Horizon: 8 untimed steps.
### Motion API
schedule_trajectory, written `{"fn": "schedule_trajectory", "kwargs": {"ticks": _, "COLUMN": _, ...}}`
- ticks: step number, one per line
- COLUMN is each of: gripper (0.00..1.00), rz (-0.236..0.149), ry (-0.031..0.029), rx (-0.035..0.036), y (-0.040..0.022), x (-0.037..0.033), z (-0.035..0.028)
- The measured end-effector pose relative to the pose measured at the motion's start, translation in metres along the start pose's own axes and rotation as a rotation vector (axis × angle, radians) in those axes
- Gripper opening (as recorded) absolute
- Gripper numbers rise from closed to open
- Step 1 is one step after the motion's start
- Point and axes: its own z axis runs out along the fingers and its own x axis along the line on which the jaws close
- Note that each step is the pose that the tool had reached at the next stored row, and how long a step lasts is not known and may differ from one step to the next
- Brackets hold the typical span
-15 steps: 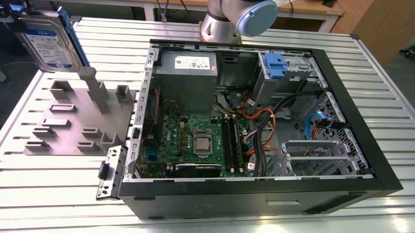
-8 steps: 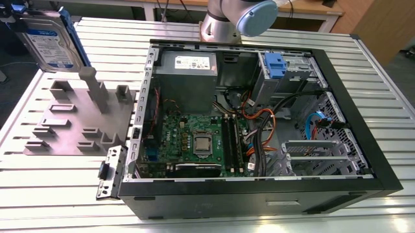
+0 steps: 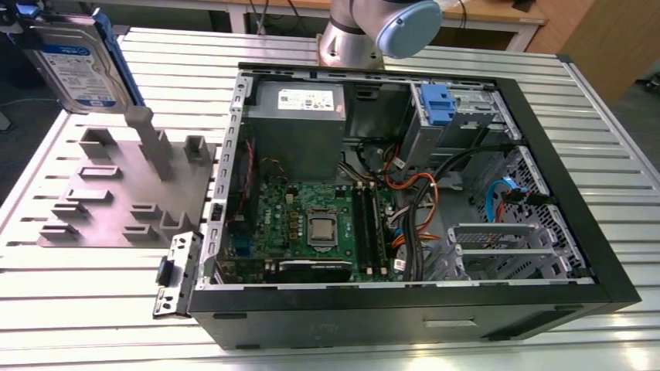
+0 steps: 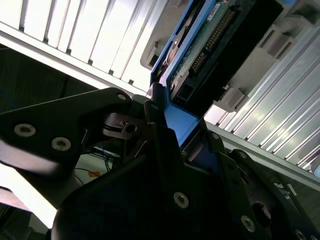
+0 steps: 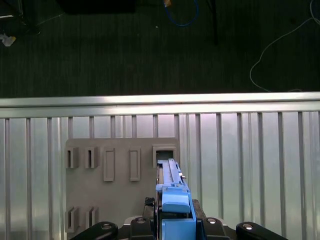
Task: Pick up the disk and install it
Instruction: 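Pick up the disk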
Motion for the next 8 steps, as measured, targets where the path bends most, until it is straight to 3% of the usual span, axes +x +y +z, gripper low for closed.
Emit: {"fn": "schedule_trajectory", "kwargs": {"ticks": 8, "gripper": 0.37, "rz": 0.000, "ry": 0.0000, "rx": 0.0000, "y": 0.0000, "x": -0.0002, "z": -0.0090}}
